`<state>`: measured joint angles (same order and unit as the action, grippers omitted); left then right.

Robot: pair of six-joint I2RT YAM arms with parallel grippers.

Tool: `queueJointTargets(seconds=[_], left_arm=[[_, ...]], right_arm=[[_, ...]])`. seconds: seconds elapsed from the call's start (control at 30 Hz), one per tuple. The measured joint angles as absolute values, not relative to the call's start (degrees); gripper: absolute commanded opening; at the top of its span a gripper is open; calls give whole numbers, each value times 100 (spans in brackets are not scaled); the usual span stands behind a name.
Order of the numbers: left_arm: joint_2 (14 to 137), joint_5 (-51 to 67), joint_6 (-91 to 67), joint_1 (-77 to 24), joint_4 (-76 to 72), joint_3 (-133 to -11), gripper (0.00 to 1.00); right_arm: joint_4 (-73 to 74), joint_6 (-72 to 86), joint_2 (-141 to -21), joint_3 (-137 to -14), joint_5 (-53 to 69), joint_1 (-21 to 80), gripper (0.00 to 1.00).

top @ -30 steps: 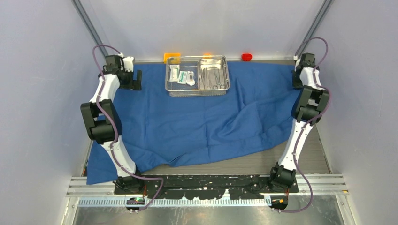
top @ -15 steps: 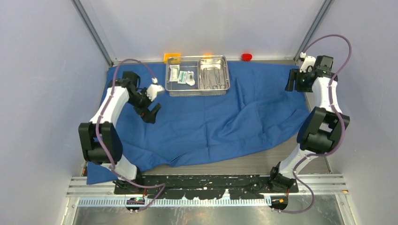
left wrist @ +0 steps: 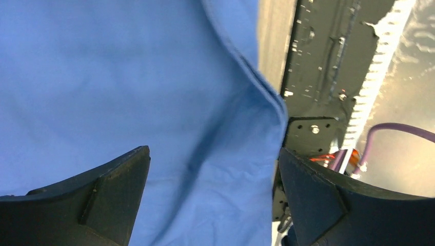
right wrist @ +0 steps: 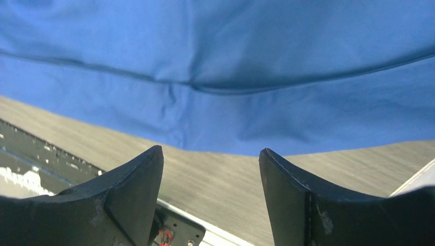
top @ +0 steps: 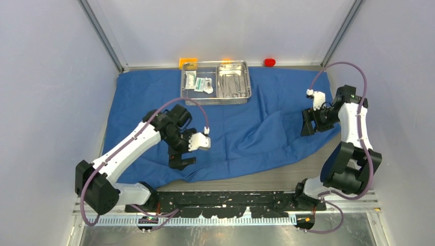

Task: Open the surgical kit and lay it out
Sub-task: Smooth out the surgical kit at the center of the board.

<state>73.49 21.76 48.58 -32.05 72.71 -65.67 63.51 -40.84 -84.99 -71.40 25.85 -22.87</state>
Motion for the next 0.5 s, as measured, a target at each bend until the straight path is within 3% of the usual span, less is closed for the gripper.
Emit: queueJointTargets(seconds=[0.2,0.37,0.43,0.5], left_arm=[[7074,1791,4222,-4307,7120,-6029,100],[6947,1295,3780,-4698,6702,-5387,100],[6945,1070,3614,-4768,6495,-5105,100],[6938,906,3496,-4814,6351,-4936,97]], right_arm=[[6399,-4298,-7771,-6281,2342,-1951,74],[5815,-4187,-7922,-5704,1806,-1555,72],[5607,-4167,-8141,-5603,1584,-1505,66],[5352,-4167,-8383,-5533,1330,-1500,52]])
